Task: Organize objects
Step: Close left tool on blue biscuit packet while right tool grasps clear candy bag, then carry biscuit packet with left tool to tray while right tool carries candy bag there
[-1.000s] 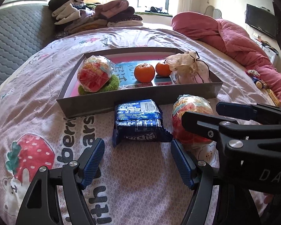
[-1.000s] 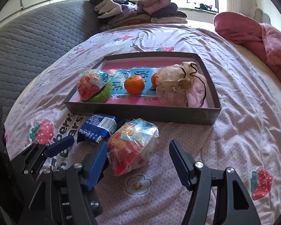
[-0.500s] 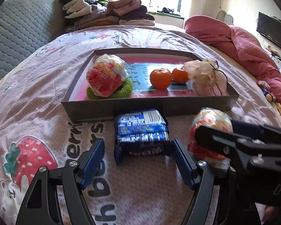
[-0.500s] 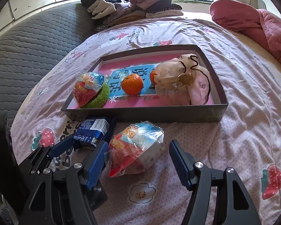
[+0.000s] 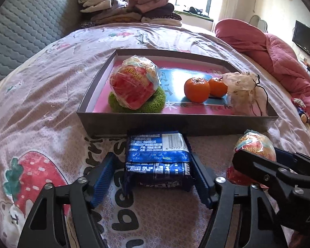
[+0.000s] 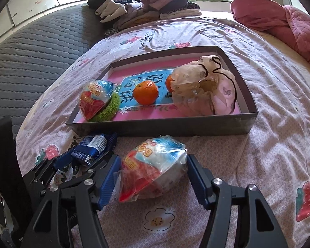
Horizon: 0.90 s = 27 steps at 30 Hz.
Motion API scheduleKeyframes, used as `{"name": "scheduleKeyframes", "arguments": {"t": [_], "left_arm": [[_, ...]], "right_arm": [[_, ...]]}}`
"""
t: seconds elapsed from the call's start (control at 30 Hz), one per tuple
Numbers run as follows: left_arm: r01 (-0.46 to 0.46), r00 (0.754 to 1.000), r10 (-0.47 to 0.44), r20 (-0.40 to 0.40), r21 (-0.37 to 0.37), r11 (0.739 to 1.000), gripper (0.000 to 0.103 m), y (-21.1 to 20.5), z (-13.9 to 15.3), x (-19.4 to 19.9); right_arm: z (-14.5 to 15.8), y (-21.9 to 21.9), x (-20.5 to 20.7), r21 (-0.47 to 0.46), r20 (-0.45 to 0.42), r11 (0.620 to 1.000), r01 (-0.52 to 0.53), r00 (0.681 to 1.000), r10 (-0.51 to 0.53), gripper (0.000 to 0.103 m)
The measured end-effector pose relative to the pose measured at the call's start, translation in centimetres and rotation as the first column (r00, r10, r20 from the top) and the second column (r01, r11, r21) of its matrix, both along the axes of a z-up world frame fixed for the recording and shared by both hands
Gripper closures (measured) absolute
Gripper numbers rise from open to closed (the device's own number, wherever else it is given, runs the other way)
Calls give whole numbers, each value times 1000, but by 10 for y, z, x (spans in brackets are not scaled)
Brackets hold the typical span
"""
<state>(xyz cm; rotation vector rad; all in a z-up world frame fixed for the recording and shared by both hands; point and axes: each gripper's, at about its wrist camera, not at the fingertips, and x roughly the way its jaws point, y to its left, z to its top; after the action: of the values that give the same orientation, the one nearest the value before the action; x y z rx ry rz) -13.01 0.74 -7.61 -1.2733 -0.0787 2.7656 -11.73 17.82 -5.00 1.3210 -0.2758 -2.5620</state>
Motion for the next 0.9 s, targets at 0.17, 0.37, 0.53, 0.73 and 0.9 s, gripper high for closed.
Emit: {"name": "scheduleKeyframes", "arguments": {"t": [0.17,0.37,0.53,0.73,0.9], "left_arm": [[16,1000,-16,3,5,1000,46,-4,1,-1],[21,1000,-21,-5,11,1000,46,-6,4,4],[36,999,-36,-26,3,999,47,-3,11,11],[45,997,-46,-62,-24,999,47,0,25,20],[37,995,-40,-87,-31,999,47,-3,37,27]], "right_arm": [[4,6,1,-23,-11,1000,7,1000,-7,40],[14,2,8,24,-67,1000,-6,998,8,40],[20,-4,12,69,-106,997,-25,994,32,40],[24,-4,15,71,-119,997,-33,992,41,40],[32,0,18,68,-150,997,-26,988,36,40]]}}
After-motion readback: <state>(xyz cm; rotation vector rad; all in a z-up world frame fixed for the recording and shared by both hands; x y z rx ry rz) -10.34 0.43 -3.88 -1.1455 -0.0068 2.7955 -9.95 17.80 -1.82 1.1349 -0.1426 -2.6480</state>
